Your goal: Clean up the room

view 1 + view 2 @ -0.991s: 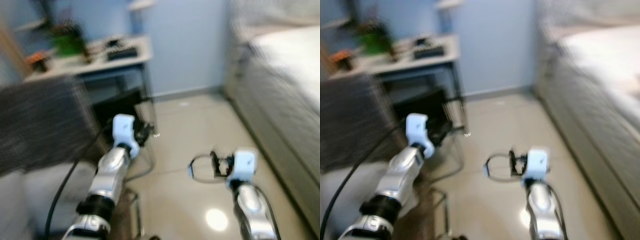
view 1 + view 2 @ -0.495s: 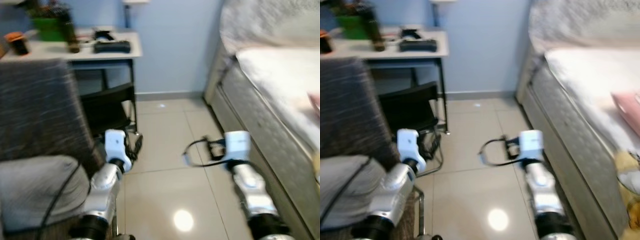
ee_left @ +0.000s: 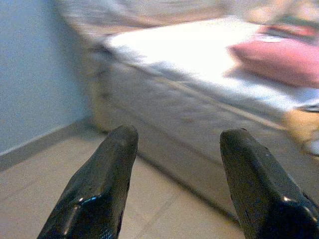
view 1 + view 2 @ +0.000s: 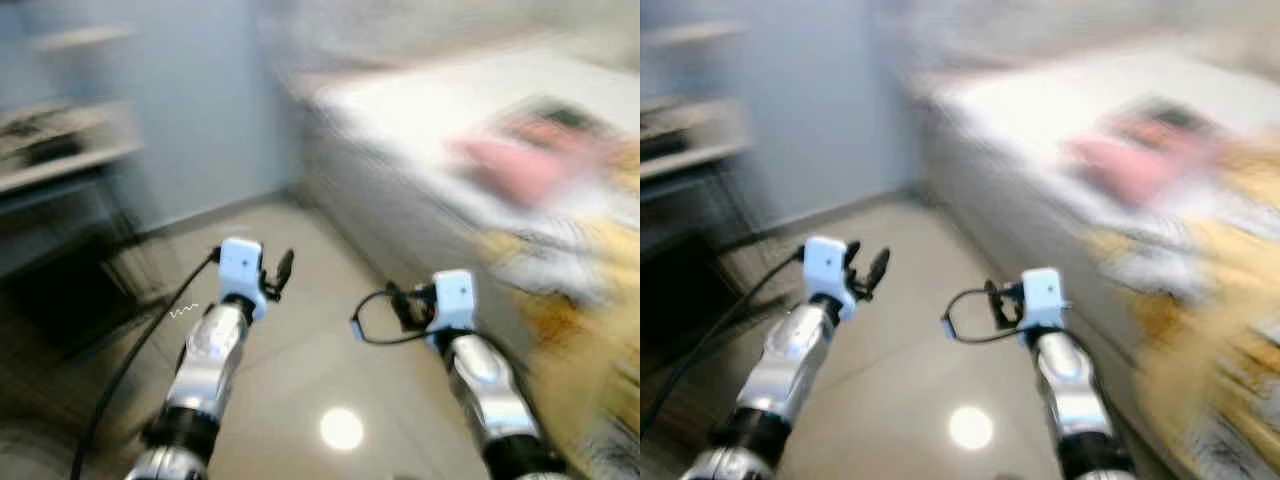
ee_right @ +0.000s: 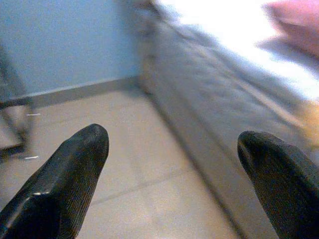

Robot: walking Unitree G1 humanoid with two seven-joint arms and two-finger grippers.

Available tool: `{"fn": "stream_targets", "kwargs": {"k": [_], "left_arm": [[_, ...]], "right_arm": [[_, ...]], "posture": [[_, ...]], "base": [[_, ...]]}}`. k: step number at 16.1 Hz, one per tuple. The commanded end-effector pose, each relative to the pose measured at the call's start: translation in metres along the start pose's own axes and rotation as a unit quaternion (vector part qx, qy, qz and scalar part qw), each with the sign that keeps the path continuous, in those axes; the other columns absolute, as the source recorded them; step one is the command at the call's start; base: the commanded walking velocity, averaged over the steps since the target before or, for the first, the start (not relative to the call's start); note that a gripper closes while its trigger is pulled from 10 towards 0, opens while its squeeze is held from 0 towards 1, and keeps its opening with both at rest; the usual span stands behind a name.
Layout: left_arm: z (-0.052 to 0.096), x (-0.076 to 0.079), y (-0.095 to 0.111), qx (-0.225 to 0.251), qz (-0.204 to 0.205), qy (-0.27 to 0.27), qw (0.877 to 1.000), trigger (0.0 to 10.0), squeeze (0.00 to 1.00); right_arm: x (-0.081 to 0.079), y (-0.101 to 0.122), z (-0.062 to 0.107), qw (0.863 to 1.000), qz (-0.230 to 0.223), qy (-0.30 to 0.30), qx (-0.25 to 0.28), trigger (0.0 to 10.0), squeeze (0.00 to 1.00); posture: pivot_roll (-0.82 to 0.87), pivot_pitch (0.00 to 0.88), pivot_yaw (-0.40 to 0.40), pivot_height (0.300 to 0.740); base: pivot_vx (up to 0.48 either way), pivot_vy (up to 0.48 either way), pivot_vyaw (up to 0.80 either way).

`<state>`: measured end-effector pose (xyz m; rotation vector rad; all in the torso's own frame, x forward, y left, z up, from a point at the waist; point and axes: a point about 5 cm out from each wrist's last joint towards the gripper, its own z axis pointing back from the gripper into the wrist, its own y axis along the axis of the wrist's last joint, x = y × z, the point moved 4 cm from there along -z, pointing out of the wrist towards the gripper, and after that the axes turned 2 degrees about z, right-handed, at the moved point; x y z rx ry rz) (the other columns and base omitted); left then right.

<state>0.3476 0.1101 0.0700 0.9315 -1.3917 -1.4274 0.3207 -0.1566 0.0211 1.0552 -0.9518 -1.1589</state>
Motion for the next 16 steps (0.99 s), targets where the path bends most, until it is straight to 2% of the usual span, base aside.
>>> {"fn": "stream_targets", "kwargs": {"k": [1, 4, 5, 6, 9, 10, 11, 12, 14, 15, 16], "left_arm": [[0.002, -0.009, -0.002, -0.007, -0.004, 0.008, 1.000, 10.0, 0.00], [0.002, -0.013, -0.004, -0.014, -0.010, 0.005, 1.000, 10.0, 0.00], [0.001, -0.020, -0.002, -0.017, -0.046, 0.019, 0.999, 10.0, 0.00], [-0.001, -0.020, 0.000, -0.015, -0.049, 0.014, 0.999, 10.0, 0.00], [-0.005, -0.016, -0.001, -0.020, -0.009, -0.001, 1.000, 10.0, 0.00], [-0.006, -0.016, -0.002, -0.023, -0.003, 0.008, 1.000, 10.0, 0.00], [-0.005, -0.021, -0.001, -0.014, 0.002, 0.032, 0.999, 10.0, 0.02], [-0.005, -0.023, 0.000, -0.008, -0.005, 0.042, 0.999, 10.0, 1.00], [-0.006, -0.023, 0.010, 0.019, 0.008, 0.048, 0.999, 10.0, 1.00], [-0.008, -0.022, 0.014, 0.028, 0.014, 0.046, 0.998, 10.0, 1.00], [-0.010, -0.022, 0.016, 0.030, 0.020, 0.039, 0.999, 10.0, 1.00]], "right_arm": [[-0.004, 0.008, -0.003, 1.000, -0.002, 0.002, 0.016, 10.0, 0.00], [-0.002, 0.006, -0.001, 1.000, -0.004, -0.006, 0.014, 10.0, 0.00], [-0.001, 0.005, 0.000, 1.000, -0.008, -0.009, 0.014, 10.0, 0.00], [0.003, 0.006, 0.001, 1.000, -0.013, -0.019, 0.019, 10.0, 0.00], [0.014, 0.012, 0.005, 0.997, -0.005, -0.057, 0.043, 10.0, 0.00], [0.024, 0.018, 0.008, 0.994, 0.002, -0.089, 0.062, 10.0, 0.00], [0.033, 0.028, 0.012, 0.989, -0.007, -0.114, 0.095, 10.0, 0.53], [0.037, 0.037, 0.015, 0.985, -0.009, -0.125, 0.118, 10.0, 1.00], [0.047, 0.054, 0.020, 0.975, -0.013, -0.158, 0.155, 10.0, 1.00], [0.055, 0.056, 0.022, 0.971, -0.016, -0.181, 0.158, 10.0, 1.00], [0.057, 0.051, 0.022, 0.973, -0.014, -0.182, 0.144, 10.0, 1.00]], "posture": [[-0.14, 0.000, 0.032, 0.740], [-0.15, 0.000, 0.037, 0.740], [-0.15, 0.000, 0.040, 0.740], [-0.15, 0.000, 0.042, 0.740], [-0.16, 0.000, 0.052, 0.740], [-0.17, 0.000, 0.059, 0.740], [-0.18, 0.000, 0.065, 0.740], [-0.19, 0.000, 0.071, 0.740], [-0.19, 0.000, 0.073, 0.740], [-0.19, 0.000, 0.074, 0.740], [-0.20, 0.000, 0.079, 0.740]], "base": [[0.390, 0.281, -0.61], [0.112, 0.434, -0.61], [0.000, 0.480, -0.60], [0.000, 0.480, -0.61], [0.000, 0.480, -0.61], [0.000, 0.000, 0.00], [0.000, 0.000, 0.00], [0.000, 0.000, 0.00], [0.000, 0.000, 0.00], [0.000, 0.000, 0.00], [0.000, -0.480, -0.55]]}}
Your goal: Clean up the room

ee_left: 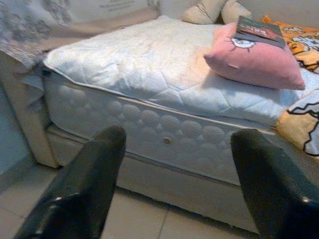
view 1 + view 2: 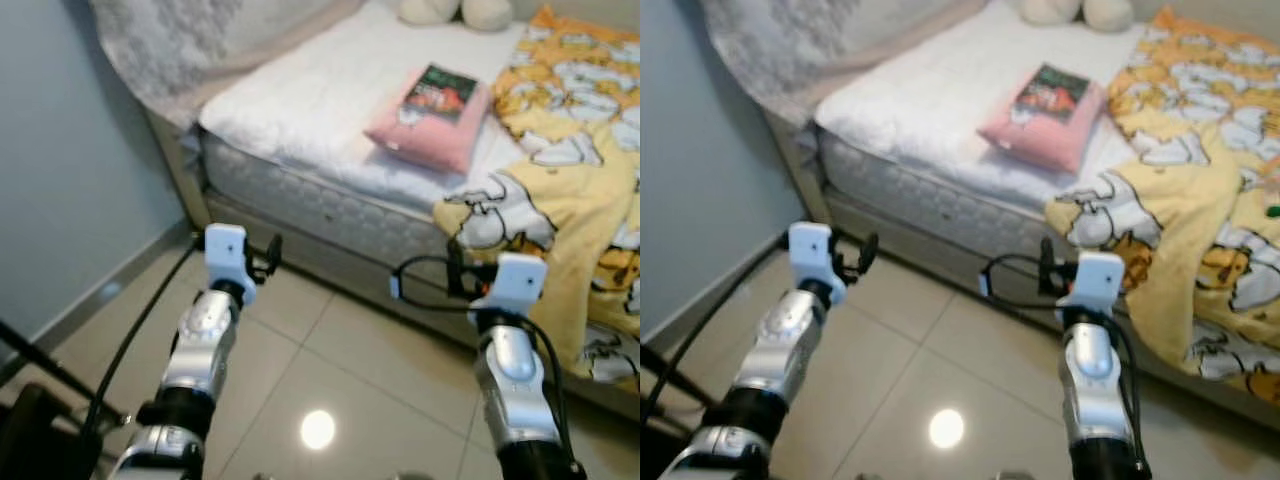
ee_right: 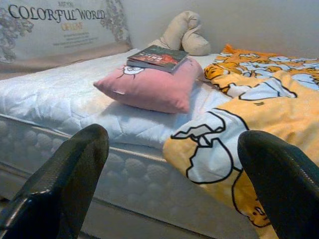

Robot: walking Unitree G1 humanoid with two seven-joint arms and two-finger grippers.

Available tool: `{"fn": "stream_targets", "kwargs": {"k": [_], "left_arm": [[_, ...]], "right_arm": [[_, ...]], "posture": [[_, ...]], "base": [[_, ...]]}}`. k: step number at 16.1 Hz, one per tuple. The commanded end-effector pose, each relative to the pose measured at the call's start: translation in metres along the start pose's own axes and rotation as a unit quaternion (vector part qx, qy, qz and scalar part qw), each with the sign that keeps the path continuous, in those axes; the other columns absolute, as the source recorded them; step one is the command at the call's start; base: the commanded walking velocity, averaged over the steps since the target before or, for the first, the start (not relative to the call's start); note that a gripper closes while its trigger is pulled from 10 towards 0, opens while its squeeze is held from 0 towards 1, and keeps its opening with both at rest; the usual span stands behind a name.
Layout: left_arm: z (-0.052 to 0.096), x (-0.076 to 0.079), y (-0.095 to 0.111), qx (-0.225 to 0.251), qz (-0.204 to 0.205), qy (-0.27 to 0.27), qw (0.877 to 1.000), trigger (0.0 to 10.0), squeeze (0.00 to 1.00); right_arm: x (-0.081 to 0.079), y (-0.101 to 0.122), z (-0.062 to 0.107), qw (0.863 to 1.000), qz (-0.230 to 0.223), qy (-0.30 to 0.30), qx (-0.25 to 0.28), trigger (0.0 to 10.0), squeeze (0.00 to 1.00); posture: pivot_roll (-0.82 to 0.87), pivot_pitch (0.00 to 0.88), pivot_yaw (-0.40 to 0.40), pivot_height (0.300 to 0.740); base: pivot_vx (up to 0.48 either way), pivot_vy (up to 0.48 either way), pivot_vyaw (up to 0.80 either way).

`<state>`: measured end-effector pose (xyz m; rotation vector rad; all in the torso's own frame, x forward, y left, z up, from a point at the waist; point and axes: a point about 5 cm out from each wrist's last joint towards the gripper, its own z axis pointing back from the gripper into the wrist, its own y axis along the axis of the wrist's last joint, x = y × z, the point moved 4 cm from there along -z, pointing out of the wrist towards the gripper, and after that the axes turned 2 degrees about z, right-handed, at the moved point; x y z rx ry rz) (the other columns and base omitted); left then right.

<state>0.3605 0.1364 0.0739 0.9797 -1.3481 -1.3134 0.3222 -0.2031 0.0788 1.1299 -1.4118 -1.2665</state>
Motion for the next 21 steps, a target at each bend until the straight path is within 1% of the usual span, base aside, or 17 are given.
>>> {"fn": "stream_targets", "kwargs": {"k": [1, 4, 6, 7, 8, 9, 10, 11, 12, 13, 14, 15, 17, 19, 21], "left_arm": [[-0.009, 0.007, 0.008, 0.007, 0.014, -0.017, 1.000, 10.0, 1.00], [-0.014, 0.009, 0.011, 0.009, 0.019, -0.016, 1.000, 10.0, 1.00], [-0.016, 0.012, 0.011, 0.008, 0.020, -0.022, 1.000, 10.0, 1.00], [-0.016, 0.015, 0.007, 0.001, 0.023, -0.030, 0.999, 10.0, 1.00], [-0.015, 0.015, 0.004, -0.001, 0.014, -0.028, 1.000, 10.0, 1.00], [-0.013, 0.013, 0.001, -0.004, 0.002, -0.020, 1.000, 10.0, 0.49], [-0.011, 0.008, -0.003, -0.012, -0.015, -0.005, 1.000, 10.0, 0.00], [-0.009, 0.002, -0.006, -0.018, -0.014, 0.011, 1.000, 10.0, 0.00], [-0.008, -0.001, -0.008, -0.018, 0.008, 0.013, 1.000, 10.0, 0.00], [-0.006, -0.004, -0.008, -0.013, 0.023, 0.017, 1.000, 10.0, 0.00], [-0.007, -0.005, -0.006, -0.010, 0.024, 0.019, 0.999, 10.0, 0.00], [-0.010, -0.002, -0.003, -0.007, 0.016, 0.014, 1.000, 10.0, 0.00], [-0.012, 0.001, 0.000, -0.002, 0.024, 0.008, 1.000, 10.0, 0.00], [-0.013, 0.002, -0.001, -0.003, 0.026, 0.010, 1.000, 10.0, 0.00], [-0.014, 0.003, -0.004, -0.010, 0.040, 0.018, 0.999, 10.0, 0.00]], "right_arm": [[0.009, -0.010, 0.001, 1.000, 0.005, -0.014, -0.026, 10.0, 1.00], [0.009, -0.014, 0.003, 0.999, 0.015, -0.007, -0.037, 10.0, 1.00], [0.008, -0.017, 0.003, 0.999, 0.026, -0.004, -0.043, 10.0, 1.00], [0.007, -0.018, 0.004, 0.999, 0.030, -0.001, -0.046, 10.0, 1.00], [-0.001, -0.021, 0.005, 0.998, 0.033, 0.030, -0.051, 10.0, 1.00], [-0.015, -0.025, 0.009, 0.995, 0.024, 0.076, -0.059, 10.0, 1.00], [-0.024, -0.029, 0.012, 0.992, 0.038, 0.103, -0.070, 10.0, 1.00], [-0.026, -0.030, 0.014, 0.990, 0.050, 0.111, -0.071, 10.0, 1.00], [-0.027, -0.030, 0.015, 0.990, 0.045, 0.109, -0.072, 10.0, 0.00], [-0.027, -0.030, 0.015, 0.991, 0.041, 0.109, -0.073, 10.0, 0.00], [-0.028, -0.028, 0.014, 0.991, 0.041, 0.109, -0.069, 10.0, 0.00], [-0.028, -0.026, 0.012, 0.991, 0.041, 0.108, -0.065, 10.0, 0.00], [-0.027, -0.024, 0.011, 0.991, 0.043, 0.109, -0.061, 10.0, 0.00], [-0.026, -0.024, 0.012, 0.991, 0.045, 0.109, -0.062, 10.0, 0.00], [-0.023, -0.024, 0.012, 0.991, 0.045, 0.106, -0.063, 10.0, 0.00]], "posture": [[-0.20, 0.000, 0.079, 0.740], [-0.22, 0.000, 0.078, 0.740], [-0.23, 0.000, 0.081, 0.740], [-0.24, 0.000, 0.086, 0.740], [-0.24, 0.000, 0.086, 0.740], [-0.24, 0.000, 0.086, 0.740], [-0.24, 0.000, 0.084, 0.740], [-0.24, 0.000, 0.078, 0.740], [-0.24, 0.000, 0.075, 0.740], [-0.24, 0.000, 0.073, 0.740], [-0.24, 0.000, 0.072, 0.740], [-0.24, 0.000, 0.071, 0.740], [-0.25, 0.000, 0.073, 0.740], [-0.25, 0.000, 0.073, 0.740], [-0.26, 0.000, 0.079, 0.740]], "base": [[0.000, -0.431, -0.70], [0.290, -0.378, -0.66], [0.321, -0.354, -0.65], [0.345, -0.330, -0.67], [0.360, -0.315, -0.70], [0.390, 0.000, -0.73], [0.000, 0.000, 0.00], [0.000, 0.000, 0.00], [0.000, 0.000, 0.00], [0.000, 0.000, 0.00], [0.398, -0.262, 0.00], [0.420, 0.000, 0.00], [0.429, 0.000, 0.00], [0.442, 0.000, 0.00], [0.454, 0.000, 0.00]]}}
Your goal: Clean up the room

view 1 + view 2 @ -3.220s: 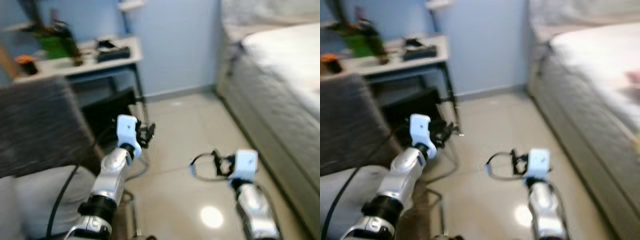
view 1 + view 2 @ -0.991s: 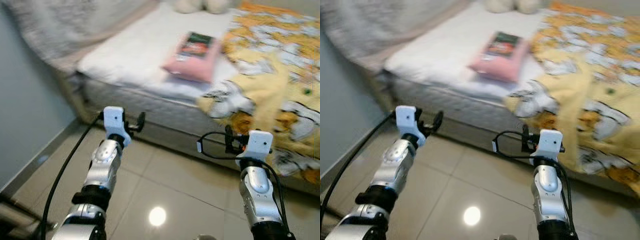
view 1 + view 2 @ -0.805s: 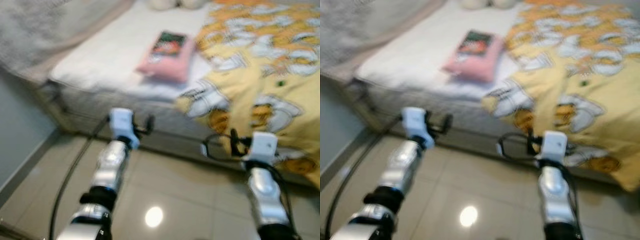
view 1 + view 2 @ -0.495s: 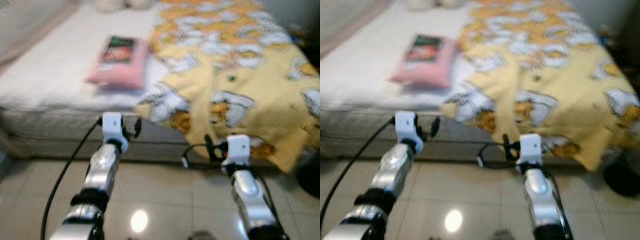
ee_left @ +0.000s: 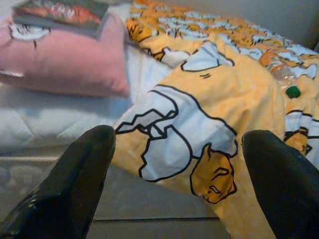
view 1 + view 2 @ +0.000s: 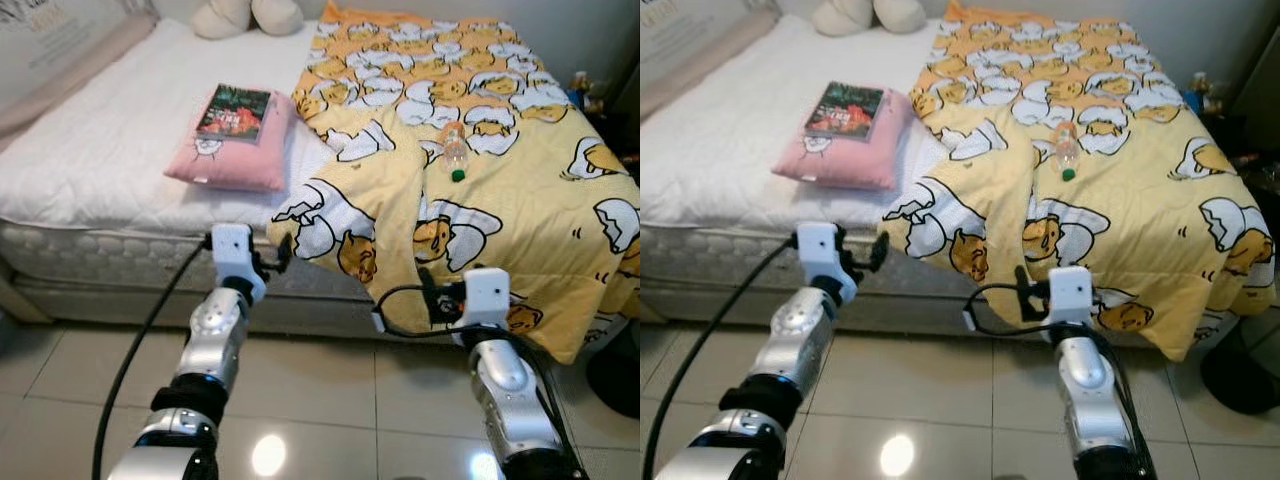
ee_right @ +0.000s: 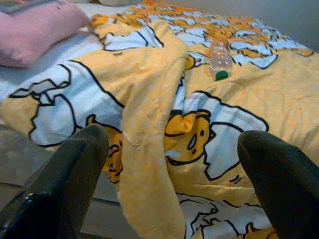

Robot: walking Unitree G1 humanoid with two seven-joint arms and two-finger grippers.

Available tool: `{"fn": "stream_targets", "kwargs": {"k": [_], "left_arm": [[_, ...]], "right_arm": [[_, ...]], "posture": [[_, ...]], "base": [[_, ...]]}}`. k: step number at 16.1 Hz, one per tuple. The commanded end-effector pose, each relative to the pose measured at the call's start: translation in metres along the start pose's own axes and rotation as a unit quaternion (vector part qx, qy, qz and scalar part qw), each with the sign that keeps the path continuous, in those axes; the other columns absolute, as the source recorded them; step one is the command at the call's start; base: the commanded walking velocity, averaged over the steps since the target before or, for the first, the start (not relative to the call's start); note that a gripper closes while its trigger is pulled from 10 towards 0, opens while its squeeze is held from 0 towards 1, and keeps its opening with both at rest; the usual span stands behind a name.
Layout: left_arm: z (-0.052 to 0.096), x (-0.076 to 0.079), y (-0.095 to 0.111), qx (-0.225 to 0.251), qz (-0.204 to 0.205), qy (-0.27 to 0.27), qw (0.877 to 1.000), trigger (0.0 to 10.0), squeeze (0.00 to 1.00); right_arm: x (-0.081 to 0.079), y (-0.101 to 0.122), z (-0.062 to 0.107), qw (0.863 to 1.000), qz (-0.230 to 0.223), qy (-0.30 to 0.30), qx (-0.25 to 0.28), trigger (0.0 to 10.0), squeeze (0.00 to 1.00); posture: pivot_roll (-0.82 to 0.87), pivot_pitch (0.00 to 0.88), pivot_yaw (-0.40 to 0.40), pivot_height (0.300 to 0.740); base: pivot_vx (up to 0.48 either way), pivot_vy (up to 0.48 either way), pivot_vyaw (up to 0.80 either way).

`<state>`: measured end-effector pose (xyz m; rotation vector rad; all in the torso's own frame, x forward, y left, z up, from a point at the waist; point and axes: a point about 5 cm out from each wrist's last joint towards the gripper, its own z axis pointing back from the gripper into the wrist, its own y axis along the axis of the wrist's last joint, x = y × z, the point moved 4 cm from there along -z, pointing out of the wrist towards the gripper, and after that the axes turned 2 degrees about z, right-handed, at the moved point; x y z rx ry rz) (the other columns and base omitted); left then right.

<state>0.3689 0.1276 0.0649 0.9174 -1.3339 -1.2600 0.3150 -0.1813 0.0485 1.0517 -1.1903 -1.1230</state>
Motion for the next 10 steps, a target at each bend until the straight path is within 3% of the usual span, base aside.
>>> {"fn": "stream_targets", "kwargs": {"k": [1, 10], "left_arm": [[-0.003, -0.002, 0.003, 0.001, 0.007, 0.008, 1.000, 10.0, 0.00], [-0.007, 0.010, 0.005, 0.004, -0.004, -0.017, 1.000, 10.0, 0.00]], "right_arm": [[-0.001, 0.004, 0.000, 1.000, -0.005, -0.001, 0.005, 10.0, 0.00], [-0.002, 0.003, -0.001, 1.000, -0.010, -0.005, 0.004, 10.0, 0.00]], "posture": [[-0.27, 0.000, 0.082, 0.740], [-0.28, 0.000, 0.096, 0.740]], "base": [[0.458, 0.000, 0.00], [0.458, 0.000, 0.00]]}}
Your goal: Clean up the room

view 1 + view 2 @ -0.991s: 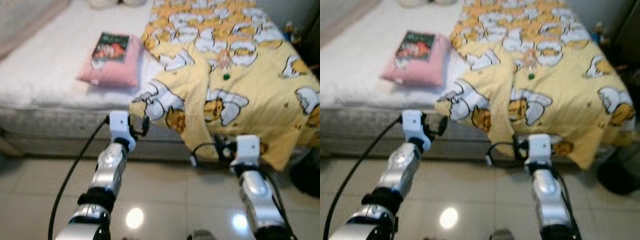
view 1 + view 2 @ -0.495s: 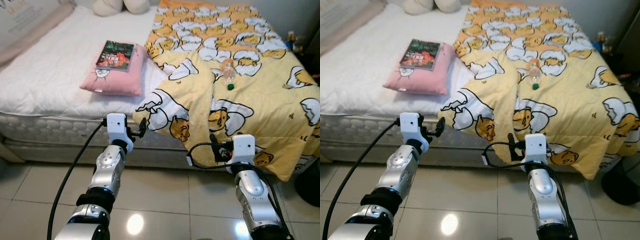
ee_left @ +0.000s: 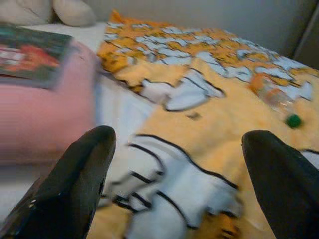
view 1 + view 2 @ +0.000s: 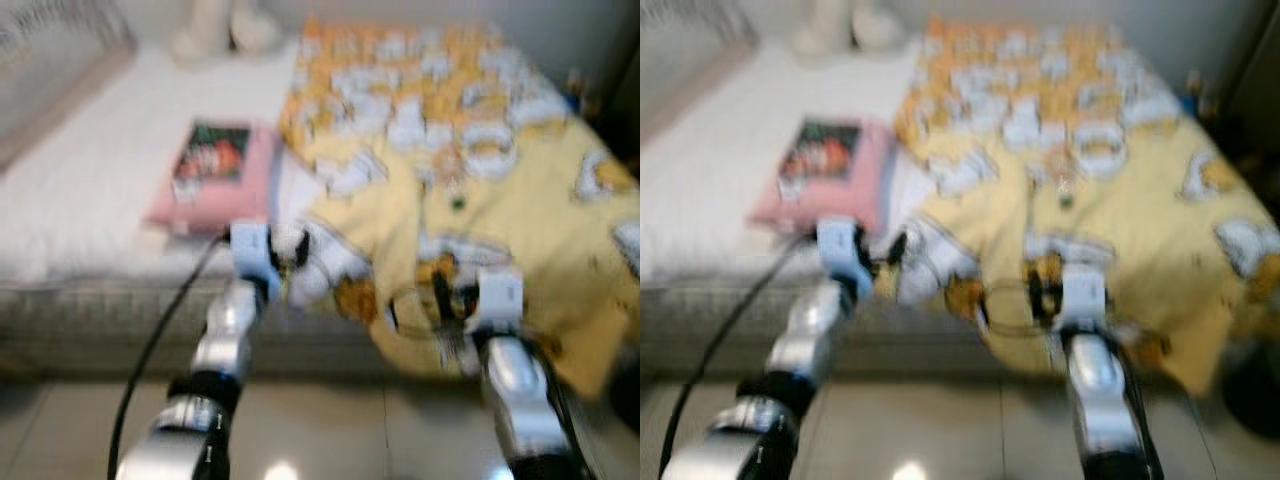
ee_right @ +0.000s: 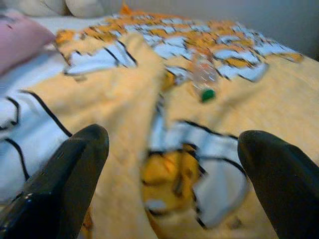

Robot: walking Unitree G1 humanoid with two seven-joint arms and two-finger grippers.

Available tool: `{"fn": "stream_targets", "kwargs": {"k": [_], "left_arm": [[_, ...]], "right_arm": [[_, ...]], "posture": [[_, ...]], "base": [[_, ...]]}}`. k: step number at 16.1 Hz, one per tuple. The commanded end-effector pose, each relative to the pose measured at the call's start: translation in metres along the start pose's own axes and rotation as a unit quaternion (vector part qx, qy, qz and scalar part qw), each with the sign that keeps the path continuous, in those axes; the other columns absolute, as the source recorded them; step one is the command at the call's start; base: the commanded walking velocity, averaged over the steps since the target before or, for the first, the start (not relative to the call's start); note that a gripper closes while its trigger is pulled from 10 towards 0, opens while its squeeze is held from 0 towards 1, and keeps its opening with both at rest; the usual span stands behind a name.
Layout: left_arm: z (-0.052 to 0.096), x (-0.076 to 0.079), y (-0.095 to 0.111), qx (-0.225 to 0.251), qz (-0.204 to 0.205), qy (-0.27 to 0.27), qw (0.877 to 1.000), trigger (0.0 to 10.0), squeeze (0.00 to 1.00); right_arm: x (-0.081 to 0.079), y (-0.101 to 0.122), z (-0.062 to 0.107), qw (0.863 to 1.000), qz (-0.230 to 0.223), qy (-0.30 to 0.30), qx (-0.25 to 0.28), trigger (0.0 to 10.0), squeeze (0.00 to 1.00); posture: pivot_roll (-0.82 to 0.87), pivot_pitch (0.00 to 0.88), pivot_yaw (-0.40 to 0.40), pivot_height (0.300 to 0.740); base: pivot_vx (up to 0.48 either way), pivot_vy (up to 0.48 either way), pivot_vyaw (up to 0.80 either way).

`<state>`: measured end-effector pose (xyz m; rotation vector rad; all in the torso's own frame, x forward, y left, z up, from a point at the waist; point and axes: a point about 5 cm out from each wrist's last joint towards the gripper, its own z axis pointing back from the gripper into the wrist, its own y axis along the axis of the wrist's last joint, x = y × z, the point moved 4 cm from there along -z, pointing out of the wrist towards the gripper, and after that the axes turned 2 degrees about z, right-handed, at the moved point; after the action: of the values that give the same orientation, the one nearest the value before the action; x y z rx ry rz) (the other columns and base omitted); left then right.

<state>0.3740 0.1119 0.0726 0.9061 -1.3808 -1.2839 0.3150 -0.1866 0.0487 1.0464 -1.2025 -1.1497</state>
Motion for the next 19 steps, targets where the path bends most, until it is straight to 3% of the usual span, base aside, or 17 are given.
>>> {"fn": "stream_targets", "kwargs": {"k": [1, 4, 6, 7, 8, 10, 14, 19], "left_arm": [[0.000, -0.005, 0.000, -0.002, -0.001, 0.007, 1.000, 10.0, 0.00], [0.000, -0.008, 0.000, 0.000, 0.003, 0.016, 1.000, 10.0, 0.00], [0.006, -0.026, -0.008, -0.010, 0.068, 0.064, 0.996, 10.0, 0.00], [0.015, -0.040, -0.018, -0.023, 0.068, 0.089, 0.993, 10.0, 0.00], [0.027, -0.052, -0.027, -0.036, 0.042, 0.102, 0.993, 10.0, 0.00], [0.038, -0.065, -0.027, -0.021, 0.029, 0.120, 0.992, 10.0, 0.00], [0.033, -0.061, -0.018, 0.004, 0.030, 0.137, 0.990, 10.0, 0.00], [0.026, -0.037, -0.013, 0.007, 0.000, 0.087, 0.996, 10.0, 0.00]], "right_arm": [[-0.007, 0.004, -0.001, 1.000, -0.004, 0.008, 0.006, 10.0, 0.00], [-0.005, 0.002, -0.001, 1.000, -0.001, 0.010, 0.004, 10.0, 0.00], [-0.004, 0.001, 0.001, 1.000, -0.001, 0.011, 0.001, 10.0, 0.00], [-0.003, 0.001, 0.003, 1.000, 0.009, 0.020, 0.002, 10.0, 0.00], [-0.003, 0.002, 0.005, 0.998, 0.039, 0.040, 0.005, 10.0, 0.00], [-0.001, 0.001, 0.004, 0.995, 0.064, 0.078, -0.007, 10.0, 0.00], [-0.005, 0.006, -0.012, 0.995, 0.037, 0.090, -0.016, 10.0, 0.00], [-0.024, 0.005, -0.019, 0.995, 0.013, 0.096, -0.020, 10.0, 0.00]], "posture": [[-0.28, 0.000, 0.093, 0.740], [-0.28, 0.000, 0.089, 0.740], [-0.28, 0.000, 0.087, 0.740], [-0.28, 0.000, 0.078, 0.740], [-0.27, 0.000, 0.058, 0.740], [-0.24, 0.000, -0.013, 0.740], [-0.20, 0.000, -0.052, 0.740], [-0.17, 0.000, -0.032, 0.740]], "base": [[0.458, 0.000, 0.00], [0.461, 0.000, 0.00], [0.480, 0.000, 0.00], [0.000, 0.000, 0.00], [0.000, 0.000, 0.00], [0.000, 0.000, 0.00], [0.000, 0.000, 0.00], [0.000, -0.475, 0.00]]}}
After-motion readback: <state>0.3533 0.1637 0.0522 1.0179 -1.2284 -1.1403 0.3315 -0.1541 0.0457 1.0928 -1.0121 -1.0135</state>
